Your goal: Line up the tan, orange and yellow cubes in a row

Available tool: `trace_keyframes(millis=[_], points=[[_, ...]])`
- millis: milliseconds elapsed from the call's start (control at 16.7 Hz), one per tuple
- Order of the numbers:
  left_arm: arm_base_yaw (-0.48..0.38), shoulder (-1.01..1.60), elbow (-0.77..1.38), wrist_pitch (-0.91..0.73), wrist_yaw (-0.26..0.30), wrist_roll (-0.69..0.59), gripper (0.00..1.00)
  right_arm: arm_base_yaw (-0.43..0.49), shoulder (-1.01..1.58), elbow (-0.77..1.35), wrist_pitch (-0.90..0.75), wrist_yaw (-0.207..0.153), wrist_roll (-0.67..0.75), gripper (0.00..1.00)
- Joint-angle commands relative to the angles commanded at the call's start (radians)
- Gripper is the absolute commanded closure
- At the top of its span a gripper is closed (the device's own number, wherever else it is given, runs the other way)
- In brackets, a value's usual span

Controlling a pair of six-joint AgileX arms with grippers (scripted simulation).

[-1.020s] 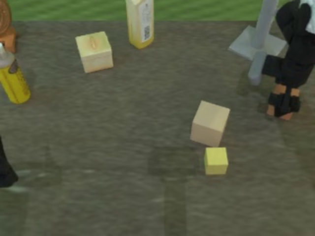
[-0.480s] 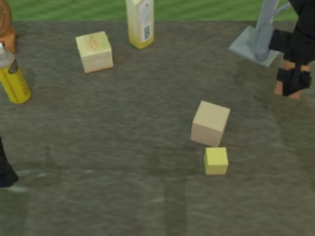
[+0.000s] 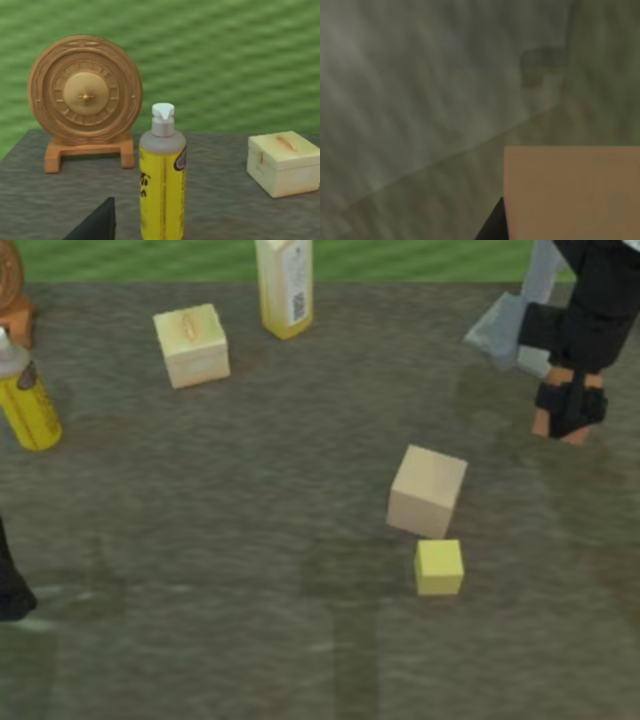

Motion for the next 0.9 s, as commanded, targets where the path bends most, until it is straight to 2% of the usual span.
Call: trace_keyframes(millis=[120, 420, 540, 660, 900], points=[[0.0, 0.0, 0.0, 0.0, 0.0, 0.0, 0.0, 0.089, -0.031, -0.04, 0.009, 0.0, 0.034, 1.0], [0.0, 0.0, 0.0, 0.0, 0.0, 0.0, 0.0, 0.397, -0.126, -0.171, 0.034, -0.003, 0.135, 1.0], [0.0, 0.0, 0.0, 0.0, 0.0, 0.0, 0.0, 0.492, -0.162, -0.215, 0.046, -0.003, 0.169, 1.0], [0.0, 0.0, 0.0, 0.0, 0.0, 0.0, 0.0, 0.545, -0.188, -0.243, 0.055, -0.002, 0.192, 1.0], [0.0, 0.0, 0.0, 0.0, 0.0, 0.0, 0.0, 0.556, -0.194, -0.25, 0.058, -0.002, 0.198, 1.0]])
